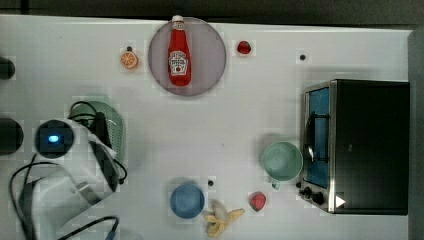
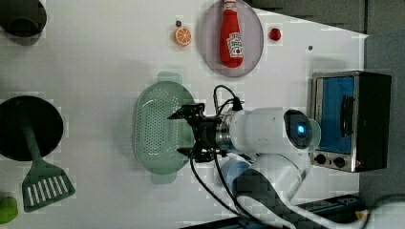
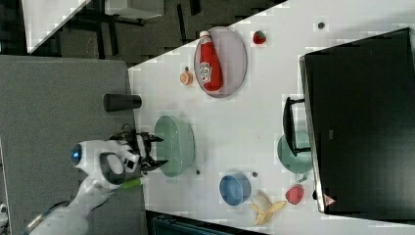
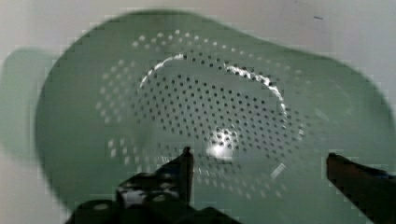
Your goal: Drag strainer left to right.
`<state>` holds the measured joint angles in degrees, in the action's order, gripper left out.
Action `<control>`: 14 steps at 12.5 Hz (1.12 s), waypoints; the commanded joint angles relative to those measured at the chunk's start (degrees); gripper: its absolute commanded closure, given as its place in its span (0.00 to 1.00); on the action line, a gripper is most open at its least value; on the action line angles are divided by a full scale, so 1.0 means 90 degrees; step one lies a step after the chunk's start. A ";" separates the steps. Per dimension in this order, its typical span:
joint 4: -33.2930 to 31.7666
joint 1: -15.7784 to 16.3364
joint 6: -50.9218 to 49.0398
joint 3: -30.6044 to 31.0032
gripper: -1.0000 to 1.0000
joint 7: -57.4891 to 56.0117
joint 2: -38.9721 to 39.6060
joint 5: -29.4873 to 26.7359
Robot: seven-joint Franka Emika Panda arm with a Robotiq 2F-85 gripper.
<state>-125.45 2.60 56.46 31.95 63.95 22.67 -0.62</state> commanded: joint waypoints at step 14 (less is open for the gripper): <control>-0.0353 0.0810 0.1587 -0.1661 0.00 0.0371 0.0857 -0.0080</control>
<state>-128.80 9.92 70.50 17.35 64.96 31.56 -1.05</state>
